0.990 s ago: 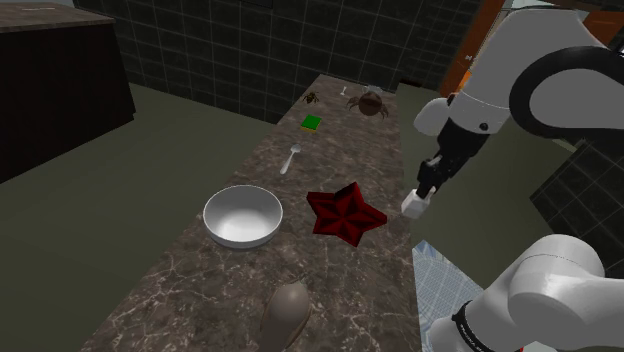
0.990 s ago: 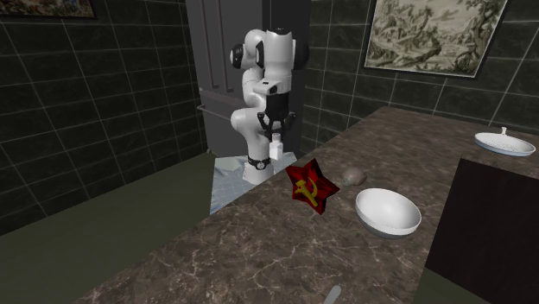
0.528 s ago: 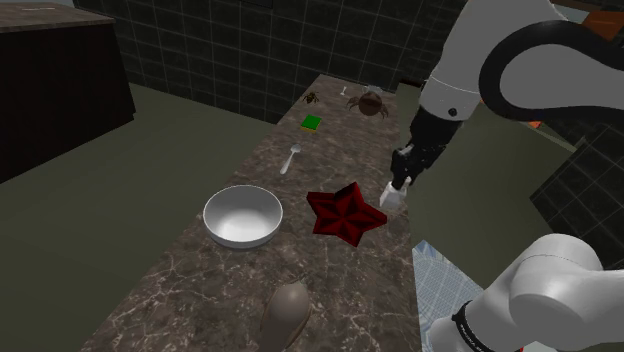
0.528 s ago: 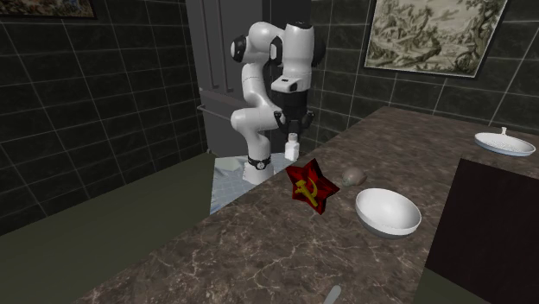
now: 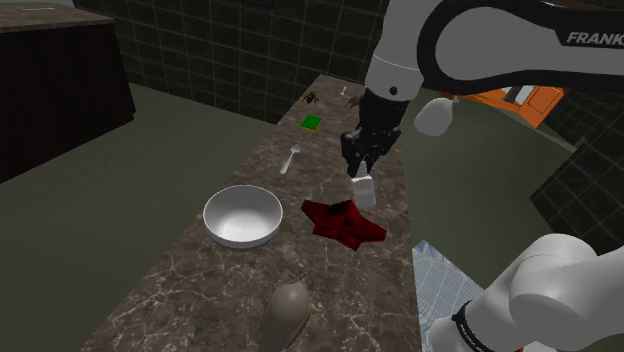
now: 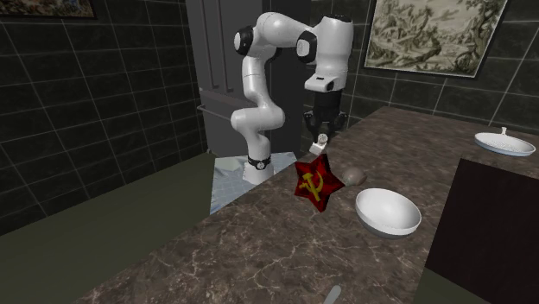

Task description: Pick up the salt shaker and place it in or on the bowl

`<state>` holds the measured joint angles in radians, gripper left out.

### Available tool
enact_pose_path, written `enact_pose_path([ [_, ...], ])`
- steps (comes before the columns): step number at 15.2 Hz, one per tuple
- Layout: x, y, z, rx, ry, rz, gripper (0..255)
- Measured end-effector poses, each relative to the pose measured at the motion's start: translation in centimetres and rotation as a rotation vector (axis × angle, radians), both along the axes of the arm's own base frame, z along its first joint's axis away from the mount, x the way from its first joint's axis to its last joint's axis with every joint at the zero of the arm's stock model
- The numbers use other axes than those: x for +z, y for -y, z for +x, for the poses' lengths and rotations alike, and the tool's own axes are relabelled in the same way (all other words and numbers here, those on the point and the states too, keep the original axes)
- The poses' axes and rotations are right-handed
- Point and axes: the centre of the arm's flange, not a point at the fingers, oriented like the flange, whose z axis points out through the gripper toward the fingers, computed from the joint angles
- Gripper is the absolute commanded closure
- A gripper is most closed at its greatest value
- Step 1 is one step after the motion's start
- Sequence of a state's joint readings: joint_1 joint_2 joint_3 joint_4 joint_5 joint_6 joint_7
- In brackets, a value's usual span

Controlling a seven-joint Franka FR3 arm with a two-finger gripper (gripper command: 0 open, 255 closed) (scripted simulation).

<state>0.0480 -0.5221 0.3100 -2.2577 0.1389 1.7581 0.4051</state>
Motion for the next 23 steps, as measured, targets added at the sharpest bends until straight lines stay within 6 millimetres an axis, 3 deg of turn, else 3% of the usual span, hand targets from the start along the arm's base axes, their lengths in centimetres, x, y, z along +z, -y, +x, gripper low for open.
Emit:
enact_pose_path([
  [16,1.8,-16.7,13.9,0.004,-0.001,0.002,255],
  [18,1.6,-17.8,14.7,0.001,-0.001,0.002,255],
  [23,-0.9,-18.2,14.9,0.0,-0.001,0.001,255],
])
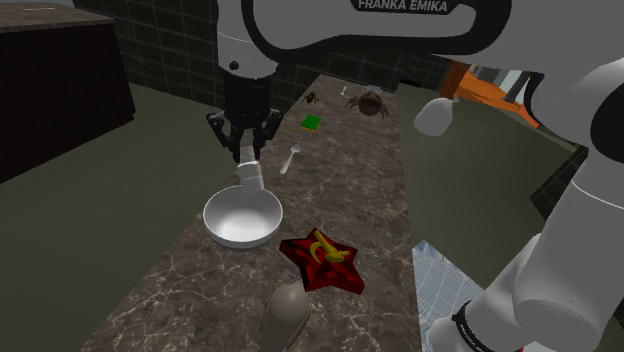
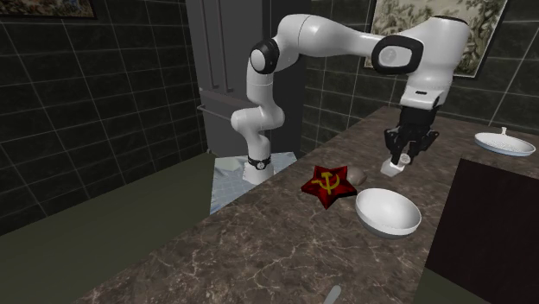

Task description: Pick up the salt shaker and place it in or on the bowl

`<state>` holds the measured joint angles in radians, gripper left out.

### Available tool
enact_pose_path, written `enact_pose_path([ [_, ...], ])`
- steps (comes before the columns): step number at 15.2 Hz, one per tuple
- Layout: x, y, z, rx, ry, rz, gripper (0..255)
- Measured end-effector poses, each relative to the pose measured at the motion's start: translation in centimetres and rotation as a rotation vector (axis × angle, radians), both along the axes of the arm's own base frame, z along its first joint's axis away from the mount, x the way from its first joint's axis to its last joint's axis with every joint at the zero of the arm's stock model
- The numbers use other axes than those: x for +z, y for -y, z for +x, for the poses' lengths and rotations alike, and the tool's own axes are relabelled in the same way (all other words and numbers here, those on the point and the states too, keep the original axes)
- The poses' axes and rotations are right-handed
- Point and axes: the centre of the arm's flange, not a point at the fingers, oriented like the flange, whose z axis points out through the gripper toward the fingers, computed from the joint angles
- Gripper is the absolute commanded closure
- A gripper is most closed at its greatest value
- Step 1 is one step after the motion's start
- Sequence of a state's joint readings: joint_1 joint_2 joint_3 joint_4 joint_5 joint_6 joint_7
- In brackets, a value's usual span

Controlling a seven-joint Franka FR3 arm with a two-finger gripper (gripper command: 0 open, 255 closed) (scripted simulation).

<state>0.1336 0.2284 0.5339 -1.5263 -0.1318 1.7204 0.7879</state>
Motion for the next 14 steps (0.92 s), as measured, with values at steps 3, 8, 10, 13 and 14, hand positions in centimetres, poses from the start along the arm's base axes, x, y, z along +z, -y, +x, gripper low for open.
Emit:
enact_pose_path([
  [3,-1.6,0.2,0.0,0.0,0.0,0.0,255],
  [8,-4.2,0.1,0.1,0.0,0.0,0.0,255],
  [10,-5.3,0.0,0.1,0.0,0.0,0.0,255],
  [13,-6.9,0.1,0.0,0.0,0.0,0.0,255],
  [14,-7.4,0.0,0.1,0.0,0.0,0.0,255],
])
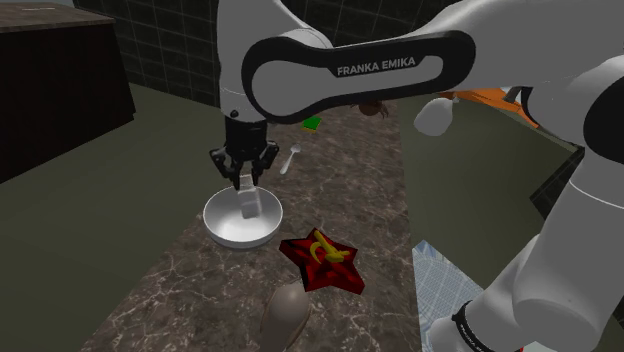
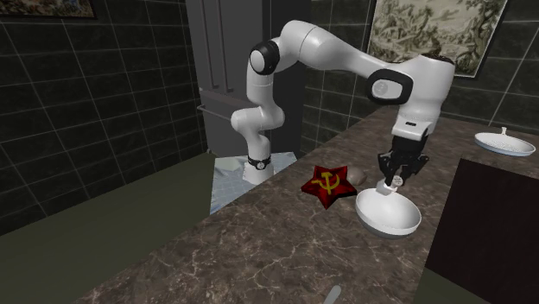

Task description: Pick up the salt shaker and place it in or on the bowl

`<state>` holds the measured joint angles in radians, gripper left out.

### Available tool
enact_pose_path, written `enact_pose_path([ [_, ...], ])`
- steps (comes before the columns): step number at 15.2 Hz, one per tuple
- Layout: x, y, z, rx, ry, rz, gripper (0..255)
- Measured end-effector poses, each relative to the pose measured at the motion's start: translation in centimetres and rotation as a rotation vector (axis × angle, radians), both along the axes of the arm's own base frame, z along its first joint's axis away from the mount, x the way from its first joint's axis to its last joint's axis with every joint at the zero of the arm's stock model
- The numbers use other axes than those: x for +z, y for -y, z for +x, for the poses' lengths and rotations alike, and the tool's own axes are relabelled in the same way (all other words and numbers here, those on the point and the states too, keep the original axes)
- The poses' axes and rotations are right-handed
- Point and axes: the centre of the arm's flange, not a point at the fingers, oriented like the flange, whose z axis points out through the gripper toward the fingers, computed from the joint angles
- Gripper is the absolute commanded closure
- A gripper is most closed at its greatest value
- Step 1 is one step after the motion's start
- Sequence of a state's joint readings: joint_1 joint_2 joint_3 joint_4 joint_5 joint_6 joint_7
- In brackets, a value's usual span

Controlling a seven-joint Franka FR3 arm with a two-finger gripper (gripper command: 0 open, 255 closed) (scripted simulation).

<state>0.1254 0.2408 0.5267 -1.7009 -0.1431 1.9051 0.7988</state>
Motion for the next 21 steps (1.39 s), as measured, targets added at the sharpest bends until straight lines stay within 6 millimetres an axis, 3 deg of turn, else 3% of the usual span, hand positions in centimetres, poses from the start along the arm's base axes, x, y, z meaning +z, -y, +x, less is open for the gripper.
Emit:
enact_pose_path([
  [7,-0.8,0.1,0.0,0.0,0.0,0.0,255],
  [8,-0.8,0.1,0.0,0.0,0.0,0.0,0],
  [14,-0.8,0.1,0.0,0.0,0.0,0.0,0],
  [18,2.9,0.1,0.0,0.0,0.001,0.001,0],
  [21,4.0,0.1,0.0,0.0,0.001,0.0,0],
])
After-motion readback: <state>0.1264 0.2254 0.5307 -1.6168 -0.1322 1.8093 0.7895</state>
